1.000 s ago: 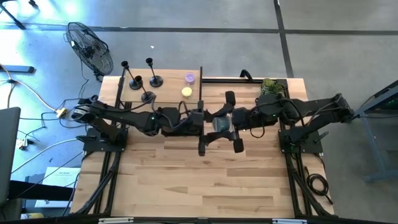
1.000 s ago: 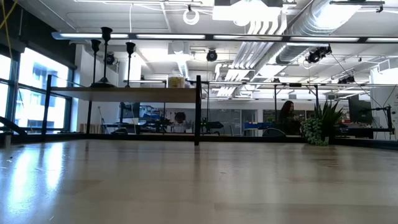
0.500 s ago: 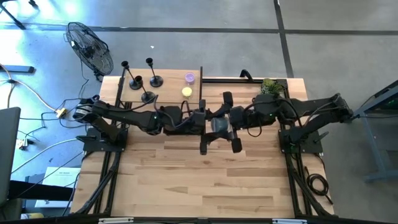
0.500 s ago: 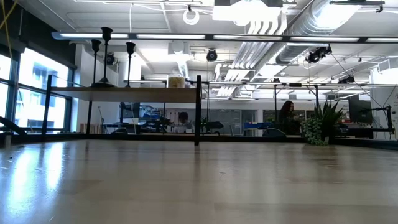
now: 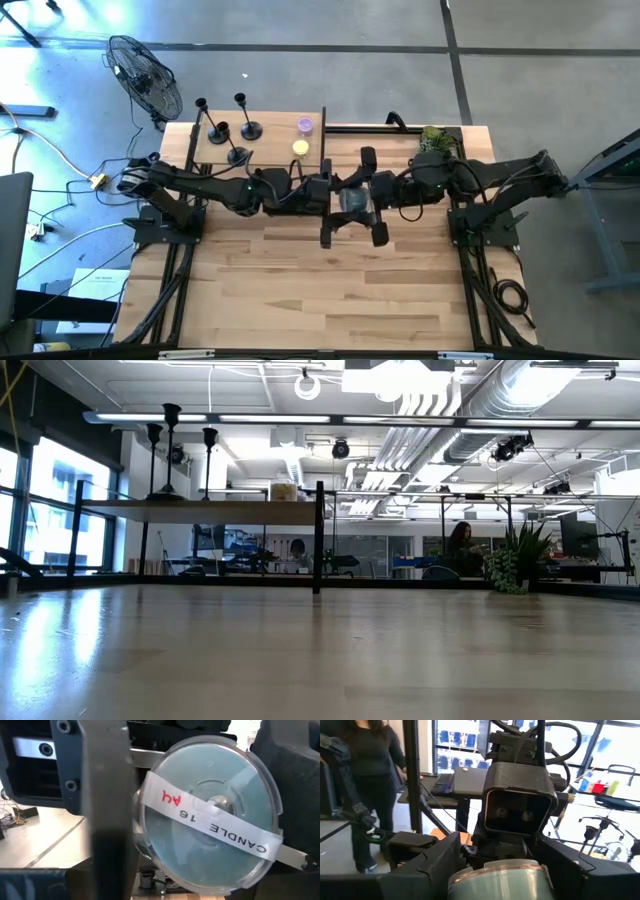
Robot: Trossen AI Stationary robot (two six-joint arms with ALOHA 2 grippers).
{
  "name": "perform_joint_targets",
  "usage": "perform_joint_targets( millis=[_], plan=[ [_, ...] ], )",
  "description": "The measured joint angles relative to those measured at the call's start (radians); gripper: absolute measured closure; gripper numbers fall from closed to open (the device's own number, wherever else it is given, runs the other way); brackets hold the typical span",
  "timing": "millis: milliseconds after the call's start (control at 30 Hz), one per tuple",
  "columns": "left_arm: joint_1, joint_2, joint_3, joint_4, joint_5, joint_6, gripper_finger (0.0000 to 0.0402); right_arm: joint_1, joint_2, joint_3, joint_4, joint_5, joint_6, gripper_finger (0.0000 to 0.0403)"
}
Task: Pick & Place candle stick holders
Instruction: Put the blue candle on the shelf
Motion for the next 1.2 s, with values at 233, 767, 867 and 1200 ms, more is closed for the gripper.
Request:
perform_joint_targets(
  millis=[233,767,867,1200],
  plan=[
    [0.0,0.0,0.0,0.001,0.0,0.0,0.0181,0.005,0.0,-0.001,0.014,-0.002,-0.045,0.0153],
    [0.0,-0.002,0.002,0.006,0.0,-0.001,0.0181,0.006,-0.004,-0.002,0.048,-0.033,0.005,0.0163],
    [0.0,-0.004,0.003,0.011,0.0,-0.002,0.0181,0.006,-0.012,-0.003,0.056,-0.038,-0.003,0.0162],
    [-0.001,-0.005,0.004,0.01,0.0,-0.022,0.0181,0.006,-0.018,-0.003,0.104,-0.051,-0.027,0.0162]
  ],
)
